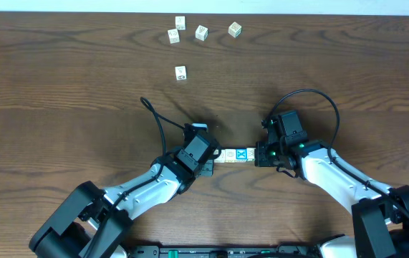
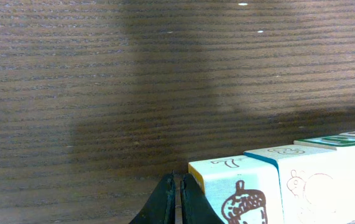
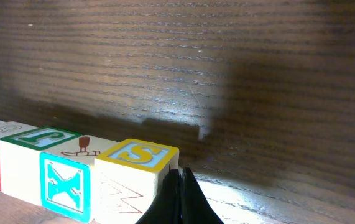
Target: Lift 5 blocks
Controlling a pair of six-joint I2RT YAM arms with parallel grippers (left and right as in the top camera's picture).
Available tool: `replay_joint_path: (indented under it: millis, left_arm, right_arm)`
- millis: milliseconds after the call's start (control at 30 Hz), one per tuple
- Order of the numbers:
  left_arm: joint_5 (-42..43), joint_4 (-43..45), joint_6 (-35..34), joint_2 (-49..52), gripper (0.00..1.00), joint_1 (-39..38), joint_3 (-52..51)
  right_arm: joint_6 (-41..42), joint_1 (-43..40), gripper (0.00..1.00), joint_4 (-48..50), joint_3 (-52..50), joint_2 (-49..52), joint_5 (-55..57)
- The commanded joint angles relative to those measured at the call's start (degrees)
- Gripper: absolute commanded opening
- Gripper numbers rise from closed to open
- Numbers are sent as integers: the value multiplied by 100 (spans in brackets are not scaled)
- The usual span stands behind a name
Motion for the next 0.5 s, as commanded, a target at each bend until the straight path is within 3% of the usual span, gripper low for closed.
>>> replay_joint_path:
  millis: [0,467]
  left_arm:
    - [363,162,-68,-138,7,-79,74]
    - [413,286,-66,-138,7,-79,74]
  right_arm:
    - [131,306,1,59,37,9,-782]
    - [127,306,1,-44,37,0,-774]
